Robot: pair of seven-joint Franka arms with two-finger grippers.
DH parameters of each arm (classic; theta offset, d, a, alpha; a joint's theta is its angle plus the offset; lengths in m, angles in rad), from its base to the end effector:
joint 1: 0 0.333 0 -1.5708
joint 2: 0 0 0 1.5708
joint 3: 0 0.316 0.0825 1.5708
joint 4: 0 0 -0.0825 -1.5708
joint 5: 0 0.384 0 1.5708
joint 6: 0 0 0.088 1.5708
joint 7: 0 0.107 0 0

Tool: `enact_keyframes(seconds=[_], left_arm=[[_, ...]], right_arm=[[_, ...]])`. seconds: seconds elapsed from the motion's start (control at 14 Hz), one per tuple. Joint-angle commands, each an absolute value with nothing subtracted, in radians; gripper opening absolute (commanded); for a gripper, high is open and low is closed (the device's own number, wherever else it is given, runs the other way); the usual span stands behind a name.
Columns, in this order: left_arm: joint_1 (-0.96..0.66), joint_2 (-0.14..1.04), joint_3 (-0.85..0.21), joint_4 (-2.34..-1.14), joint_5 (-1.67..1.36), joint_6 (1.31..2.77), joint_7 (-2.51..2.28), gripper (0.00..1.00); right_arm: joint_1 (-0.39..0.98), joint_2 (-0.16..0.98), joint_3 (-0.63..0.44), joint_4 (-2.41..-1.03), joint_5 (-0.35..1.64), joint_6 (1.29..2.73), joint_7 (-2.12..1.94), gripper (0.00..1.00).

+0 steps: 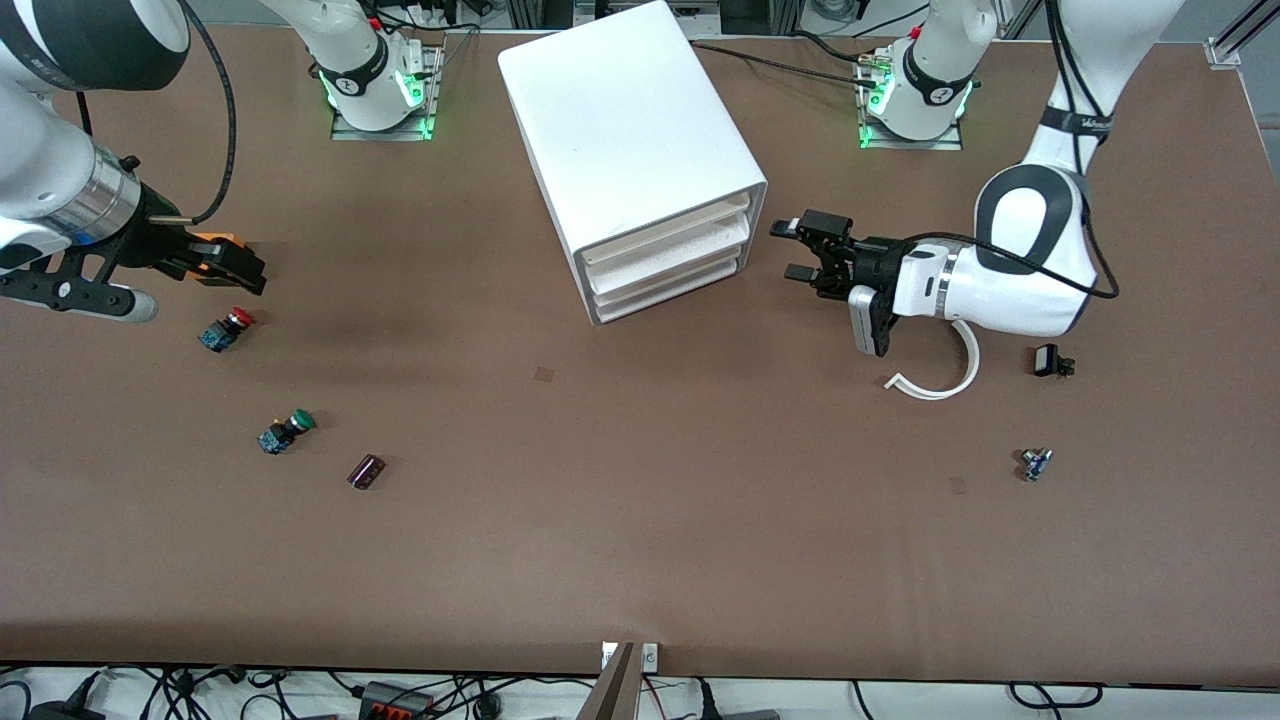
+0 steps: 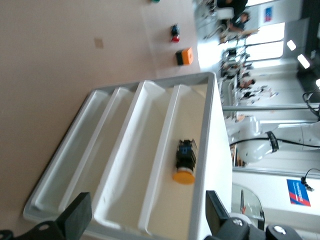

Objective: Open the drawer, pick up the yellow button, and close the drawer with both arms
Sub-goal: 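Reach the left gripper to the drawer handle while the right gripper approaches the cabinet, then pull the drawer open with the left gripper while the right gripper reaches over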

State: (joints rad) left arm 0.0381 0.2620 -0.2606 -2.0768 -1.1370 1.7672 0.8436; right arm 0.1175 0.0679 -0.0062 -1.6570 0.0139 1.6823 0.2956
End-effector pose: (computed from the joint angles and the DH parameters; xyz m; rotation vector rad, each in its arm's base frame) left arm 0.5171 -0.1950 0.3184 1.9031 -0.4563 -0.1750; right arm 0.5755 0.0658 0.5546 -3.1228 0.2915 0.0697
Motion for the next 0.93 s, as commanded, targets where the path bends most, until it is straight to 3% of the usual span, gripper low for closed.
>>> enact_keyframes(seconds=[0.0,0.21,0.43,0.85], left_arm=[[0.051,0.317,-0.296,-2.169,-1.334,1.832,1.084,0.95],[0.049,0.388,-0.308,-2.168,-1.385,1.806,1.14,0.64],[0.049,0.428,-0.351,-2.168,-1.387,1.748,1.129,0.52],[0.048,0.43,-0.357,-2.169,-1.385,1.69,1.04,0.52]], right_arm=[[0.118,0.075,-0.006,-1.634,0.051,1.672,0.316,1.0],[0.126,0.089,0.001,-1.614,0.075,1.683,0.432,1.0],[0.165,0.129,0.003,-1.563,0.106,1.683,0.589,1.0],[0.299,0.218,0.003,-1.487,0.103,1.687,0.859,1.0]])
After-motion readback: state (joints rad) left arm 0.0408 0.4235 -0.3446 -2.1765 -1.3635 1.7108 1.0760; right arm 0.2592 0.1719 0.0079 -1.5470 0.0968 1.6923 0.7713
